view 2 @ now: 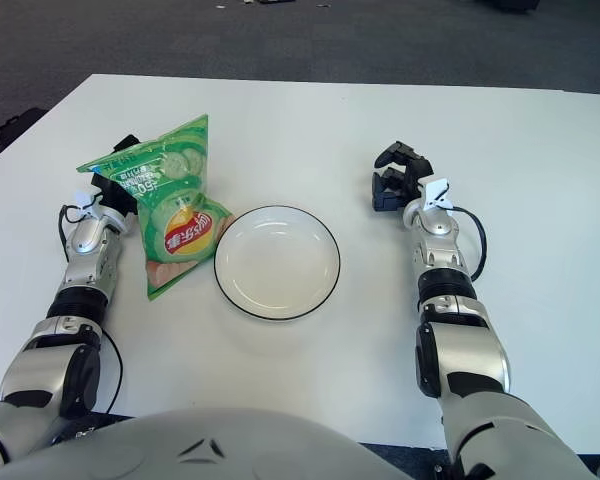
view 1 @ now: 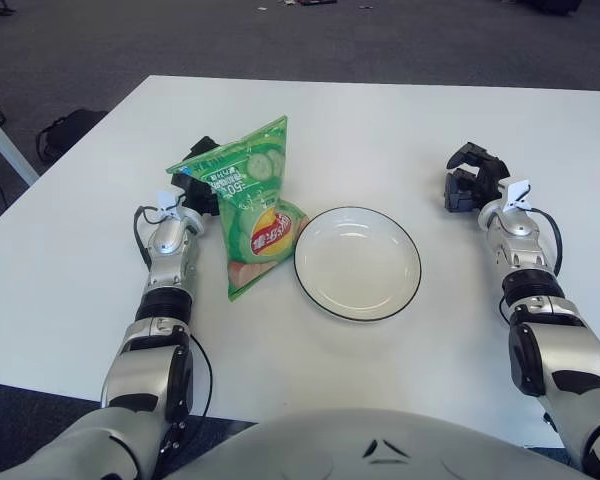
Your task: Put the snack into the plate.
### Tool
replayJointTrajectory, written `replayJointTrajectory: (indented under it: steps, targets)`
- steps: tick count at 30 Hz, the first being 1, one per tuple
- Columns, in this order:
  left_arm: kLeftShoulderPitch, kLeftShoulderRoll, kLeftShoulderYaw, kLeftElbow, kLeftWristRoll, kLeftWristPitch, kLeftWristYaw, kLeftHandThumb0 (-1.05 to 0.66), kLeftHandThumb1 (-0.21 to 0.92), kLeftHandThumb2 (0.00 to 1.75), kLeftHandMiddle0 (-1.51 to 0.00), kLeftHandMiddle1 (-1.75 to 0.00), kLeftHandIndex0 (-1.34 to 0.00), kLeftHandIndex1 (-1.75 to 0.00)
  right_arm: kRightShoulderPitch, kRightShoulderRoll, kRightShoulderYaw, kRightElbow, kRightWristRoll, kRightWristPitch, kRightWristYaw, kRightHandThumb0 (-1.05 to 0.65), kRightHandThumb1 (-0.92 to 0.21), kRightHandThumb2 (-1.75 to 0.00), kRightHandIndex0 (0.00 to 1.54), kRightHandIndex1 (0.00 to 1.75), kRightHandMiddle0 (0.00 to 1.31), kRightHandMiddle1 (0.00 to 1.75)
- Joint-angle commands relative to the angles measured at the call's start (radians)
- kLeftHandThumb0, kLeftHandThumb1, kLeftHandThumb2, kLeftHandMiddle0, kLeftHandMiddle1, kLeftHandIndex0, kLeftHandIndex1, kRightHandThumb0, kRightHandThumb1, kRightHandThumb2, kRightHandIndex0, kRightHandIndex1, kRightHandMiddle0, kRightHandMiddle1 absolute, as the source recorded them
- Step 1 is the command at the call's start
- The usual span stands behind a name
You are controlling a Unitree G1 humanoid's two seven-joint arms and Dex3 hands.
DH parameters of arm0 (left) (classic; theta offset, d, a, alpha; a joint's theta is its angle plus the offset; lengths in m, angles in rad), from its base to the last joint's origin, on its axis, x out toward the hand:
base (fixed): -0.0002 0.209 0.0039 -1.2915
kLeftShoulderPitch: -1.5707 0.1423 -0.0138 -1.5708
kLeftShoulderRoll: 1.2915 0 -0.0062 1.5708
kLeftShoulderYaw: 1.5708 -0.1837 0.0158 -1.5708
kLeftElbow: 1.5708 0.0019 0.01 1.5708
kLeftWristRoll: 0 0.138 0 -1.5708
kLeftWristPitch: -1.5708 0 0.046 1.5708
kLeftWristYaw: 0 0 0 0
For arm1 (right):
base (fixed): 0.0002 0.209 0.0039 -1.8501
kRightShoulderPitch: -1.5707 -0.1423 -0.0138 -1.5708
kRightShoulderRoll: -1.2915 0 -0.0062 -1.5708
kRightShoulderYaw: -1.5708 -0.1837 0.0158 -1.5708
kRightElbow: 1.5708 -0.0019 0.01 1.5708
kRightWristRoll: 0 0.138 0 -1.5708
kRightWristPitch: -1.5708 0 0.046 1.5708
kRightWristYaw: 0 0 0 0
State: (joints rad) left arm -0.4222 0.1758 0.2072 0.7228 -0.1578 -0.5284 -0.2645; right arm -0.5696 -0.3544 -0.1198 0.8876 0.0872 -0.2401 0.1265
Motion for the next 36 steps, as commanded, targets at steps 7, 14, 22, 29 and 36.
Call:
replayJointTrajectory:
  steps: [7, 14, 22, 29, 36]
  targets:
    - [0.127, 0.001, 0.008, 0.036, -0.003, 0.050, 0.013, -0.49, 0.29, 1.35, -1.15, -1.75, -0.63, -1.75, 0.063, 0.029, 0.030, 0.043, -0.037, 0.065, 0.005, -0.01, -0.06, -1.62, 0.81, 1.74, 0.57, 1.75]
    - [0.148, 0.033, 0.049, -0.041, -0.025, 0.109, 0.041, -0.48, 0.33, 1.30, -1.10, -1.75, -0.60, -1.75, 0.063, 0.030, 0.034, 0.038, -0.035, 0.072, 0.000, -0.01, -0.06, -1.63, 0.81, 1.75, 0.57, 1.75]
    - [0.218, 0.074, 0.087, -0.262, 0.002, 0.184, 0.125, -0.45, 0.41, 1.20, -1.01, -1.75, -0.54, -1.75, 0.064, 0.031, 0.034, 0.029, -0.032, 0.080, -0.002, -0.01, -0.05, -1.63, 0.82, 1.75, 0.57, 1.75]
    - [0.329, 0.139, 0.087, -0.482, 0.131, 0.209, 0.202, -0.43, 0.48, 1.11, -0.92, -1.75, -0.48, -1.75, 0.063, 0.030, 0.034, 0.029, -0.033, 0.082, -0.003, -0.01, -0.08, -1.60, 0.80, 1.75, 0.54, 1.75]
    - [0.408, 0.250, 0.082, -0.588, 0.401, 0.124, 0.311, -0.33, 0.51, 1.06, -0.79, -1.71, -0.41, -1.75, 0.058, 0.026, 0.037, 0.034, -0.036, 0.079, -0.003, -0.01, -0.08, -1.60, 0.80, 1.75, 0.55, 1.75]
